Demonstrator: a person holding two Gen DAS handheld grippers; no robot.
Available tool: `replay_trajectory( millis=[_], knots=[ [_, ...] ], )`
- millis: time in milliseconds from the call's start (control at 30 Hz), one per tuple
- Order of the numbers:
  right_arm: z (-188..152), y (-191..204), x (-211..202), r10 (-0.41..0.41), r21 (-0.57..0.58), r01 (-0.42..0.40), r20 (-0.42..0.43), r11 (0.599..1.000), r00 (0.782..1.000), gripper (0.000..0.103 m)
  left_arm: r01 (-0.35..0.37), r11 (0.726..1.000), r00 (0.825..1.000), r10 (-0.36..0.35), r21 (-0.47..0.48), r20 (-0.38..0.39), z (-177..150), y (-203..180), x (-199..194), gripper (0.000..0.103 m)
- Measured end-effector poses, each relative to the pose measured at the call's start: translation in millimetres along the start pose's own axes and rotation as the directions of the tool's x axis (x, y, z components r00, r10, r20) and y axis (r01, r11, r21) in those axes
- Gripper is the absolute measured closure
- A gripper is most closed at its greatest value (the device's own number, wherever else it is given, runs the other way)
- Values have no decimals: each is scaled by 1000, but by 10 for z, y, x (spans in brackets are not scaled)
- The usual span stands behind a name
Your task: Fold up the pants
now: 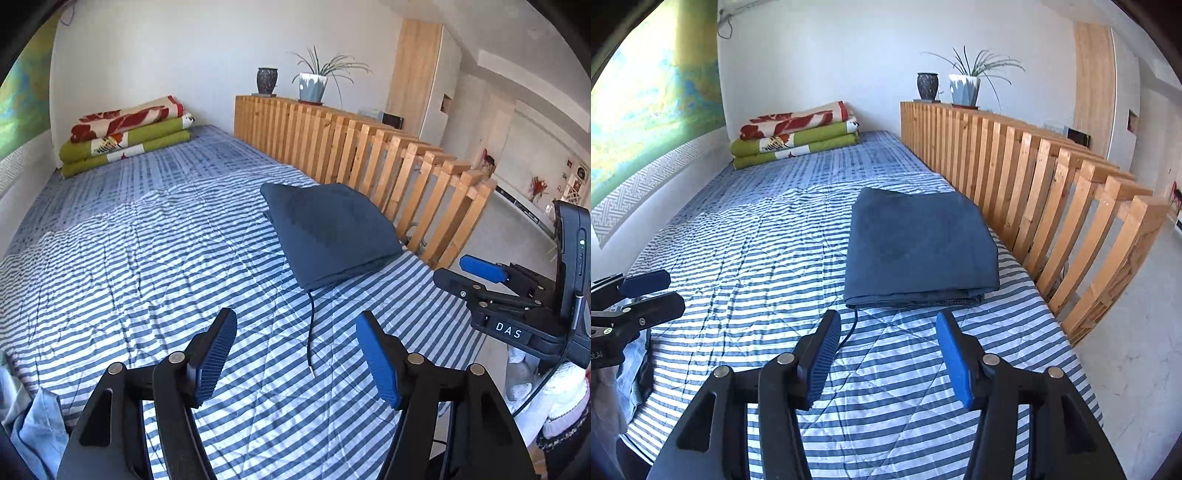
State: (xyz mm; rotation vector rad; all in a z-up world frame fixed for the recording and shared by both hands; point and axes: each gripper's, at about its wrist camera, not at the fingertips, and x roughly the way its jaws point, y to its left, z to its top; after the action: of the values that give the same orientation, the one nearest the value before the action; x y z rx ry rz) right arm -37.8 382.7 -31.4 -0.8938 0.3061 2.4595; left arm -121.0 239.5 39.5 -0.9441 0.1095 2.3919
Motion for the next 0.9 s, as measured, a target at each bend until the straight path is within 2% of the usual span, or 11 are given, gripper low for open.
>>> replay_trajectory(
  millis=[133, 233, 300, 433, 600, 667, 767, 900],
  knots=[
    [-40, 262, -363, 17, 10, -17, 25, 1000, 1000, 43, -33, 999, 998, 33, 9, 58, -180, -32, -651, 18],
    [-117, 429, -625, 29, 31, -30, 57, 999, 998, 33, -52, 998, 994, 50, 19, 96, -338, -33, -1050, 10],
    [-203, 548, -797, 21, 40, -24, 79, 999, 997, 28, -50, 998, 994, 47, 29, 101, -453, -35, -1268, 6],
    [-439, 763, -1103, 4, 51, -9, 91, 999, 996, 23, -81, 996, 990, 77, 32, 114, -706, -50, -1617, 1],
    [-794, 974, -1365, -56, 35, 53, 92, 998, 994, 16, -106, 994, 993, 104, 25, 62, -1072, -66, -1750, 0],
    [-924, 1017, -1411, -69, 34, 66, 84, 997, 994, 16, -94, 996, 995, 94, 2, 31, -1209, -48, -1717, 0],
    [-1113, 1027, -1448, -58, 50, 55, 52, 997, 997, 16, -87, 995, 996, 86, -48, -19, -1402, 4, -1658, 0],
    [-1281, 993, -1449, -44, 63, 44, 9, 997, 999, 16, -92, 994, 995, 89, -57, -51, -1580, -4, -1662, 0]
  ],
)
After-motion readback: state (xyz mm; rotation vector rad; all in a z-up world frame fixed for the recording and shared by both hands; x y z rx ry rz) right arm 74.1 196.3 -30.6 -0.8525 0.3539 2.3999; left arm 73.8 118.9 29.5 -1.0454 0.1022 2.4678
